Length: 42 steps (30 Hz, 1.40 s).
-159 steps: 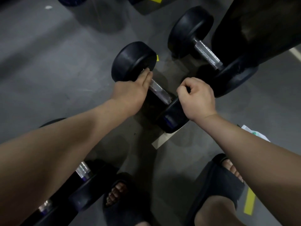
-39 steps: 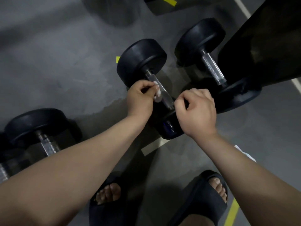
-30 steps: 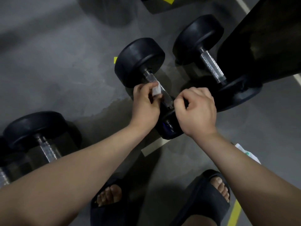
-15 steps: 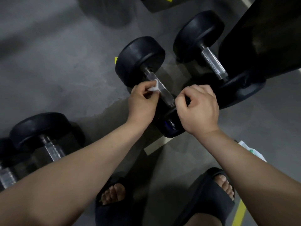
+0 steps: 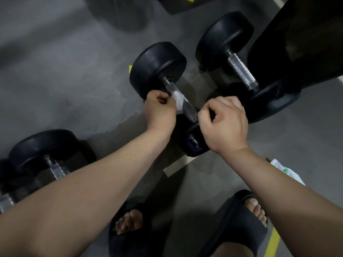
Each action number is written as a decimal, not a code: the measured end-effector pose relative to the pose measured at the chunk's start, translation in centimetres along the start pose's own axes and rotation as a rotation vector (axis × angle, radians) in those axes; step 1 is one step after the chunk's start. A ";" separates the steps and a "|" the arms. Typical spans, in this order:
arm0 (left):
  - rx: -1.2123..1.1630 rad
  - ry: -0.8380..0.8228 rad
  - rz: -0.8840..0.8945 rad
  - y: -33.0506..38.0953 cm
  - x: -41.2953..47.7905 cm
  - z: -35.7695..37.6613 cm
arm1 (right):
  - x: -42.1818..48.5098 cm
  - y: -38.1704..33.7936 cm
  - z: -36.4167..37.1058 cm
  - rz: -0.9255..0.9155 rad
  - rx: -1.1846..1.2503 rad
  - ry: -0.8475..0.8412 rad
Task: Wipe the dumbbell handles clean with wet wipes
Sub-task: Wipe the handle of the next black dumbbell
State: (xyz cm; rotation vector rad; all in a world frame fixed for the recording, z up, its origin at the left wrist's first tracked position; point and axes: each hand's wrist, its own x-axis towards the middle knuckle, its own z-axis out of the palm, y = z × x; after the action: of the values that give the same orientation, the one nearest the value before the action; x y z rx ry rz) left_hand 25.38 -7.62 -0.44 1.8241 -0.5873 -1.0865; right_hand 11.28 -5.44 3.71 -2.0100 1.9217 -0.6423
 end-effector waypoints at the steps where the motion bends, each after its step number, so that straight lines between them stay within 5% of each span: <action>1: 0.011 -0.010 -0.007 0.1 -0.2 0.1 | 0.0 0.0 0.0 0.001 0.001 -0.001; 13: 0.146 -0.117 0.189 -1.4 -0.8 -0.7 | 0.0 0.0 -0.1 0.008 0.004 -0.004; 28: -0.503 0.104 -0.532 1.8 2.3 1.2 | -0.1 -0.2 0.0 -0.009 -0.001 0.007; 38: -0.381 -0.076 -0.537 0.9 3.7 2.2 | -0.1 -0.1 0.2 -0.036 -0.034 0.016; 42: -0.254 0.068 -0.654 2.8 3.7 2.3 | -0.1 -0.1 0.2 -0.032 -0.025 0.014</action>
State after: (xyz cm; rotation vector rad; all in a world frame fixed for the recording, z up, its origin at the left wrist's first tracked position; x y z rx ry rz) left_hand 25.35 -12.78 -0.08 1.8553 0.2114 -1.4347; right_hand 11.40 -5.36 3.59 -2.0609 1.9181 -0.6459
